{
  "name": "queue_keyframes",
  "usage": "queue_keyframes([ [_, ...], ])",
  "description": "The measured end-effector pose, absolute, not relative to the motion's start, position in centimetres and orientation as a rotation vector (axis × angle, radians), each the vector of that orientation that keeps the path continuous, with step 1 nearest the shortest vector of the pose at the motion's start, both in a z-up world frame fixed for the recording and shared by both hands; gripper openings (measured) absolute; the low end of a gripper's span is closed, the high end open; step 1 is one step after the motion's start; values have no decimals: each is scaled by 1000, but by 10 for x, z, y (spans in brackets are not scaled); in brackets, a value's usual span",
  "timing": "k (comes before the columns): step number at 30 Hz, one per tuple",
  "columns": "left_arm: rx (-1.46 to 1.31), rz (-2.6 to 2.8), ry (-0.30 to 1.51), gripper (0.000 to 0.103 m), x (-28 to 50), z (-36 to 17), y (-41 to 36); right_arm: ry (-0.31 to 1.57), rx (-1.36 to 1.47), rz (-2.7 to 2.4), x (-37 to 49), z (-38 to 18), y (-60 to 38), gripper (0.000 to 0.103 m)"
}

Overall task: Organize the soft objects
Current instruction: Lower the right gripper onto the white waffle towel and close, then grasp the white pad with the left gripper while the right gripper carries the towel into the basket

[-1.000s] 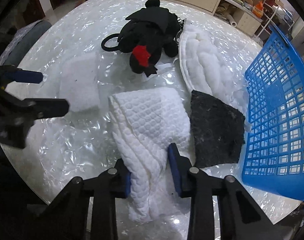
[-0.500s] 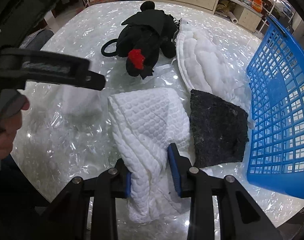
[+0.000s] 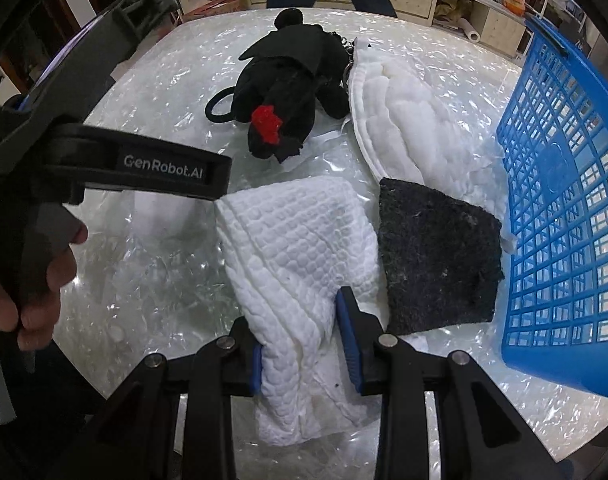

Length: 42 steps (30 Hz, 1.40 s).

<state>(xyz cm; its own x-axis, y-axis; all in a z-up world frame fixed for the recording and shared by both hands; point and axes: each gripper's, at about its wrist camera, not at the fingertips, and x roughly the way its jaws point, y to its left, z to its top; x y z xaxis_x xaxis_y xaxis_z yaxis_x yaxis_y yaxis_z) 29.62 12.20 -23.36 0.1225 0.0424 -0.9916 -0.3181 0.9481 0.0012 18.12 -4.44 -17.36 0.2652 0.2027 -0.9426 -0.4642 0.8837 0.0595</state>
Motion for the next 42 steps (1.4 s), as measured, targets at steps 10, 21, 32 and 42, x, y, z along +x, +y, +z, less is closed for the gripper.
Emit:
queue_keyframes([
  [10, -237, 267, 1424, 71, 279, -230, 120, 1196, -232, 444, 174, -157, -53, 24],
  [21, -273, 128, 1378, 46, 229, -209, 138, 1149, -270, 426, 155, -129, -53, 17],
  [32, -215, -38, 1256, 47, 154, -146, 127, 1068, -393, 412, 117, -84, -49, 17],
  [42, -167, -78, 1221, 47, 135, -125, 113, 987, -462, 395, 120, -41, -70, 17],
])
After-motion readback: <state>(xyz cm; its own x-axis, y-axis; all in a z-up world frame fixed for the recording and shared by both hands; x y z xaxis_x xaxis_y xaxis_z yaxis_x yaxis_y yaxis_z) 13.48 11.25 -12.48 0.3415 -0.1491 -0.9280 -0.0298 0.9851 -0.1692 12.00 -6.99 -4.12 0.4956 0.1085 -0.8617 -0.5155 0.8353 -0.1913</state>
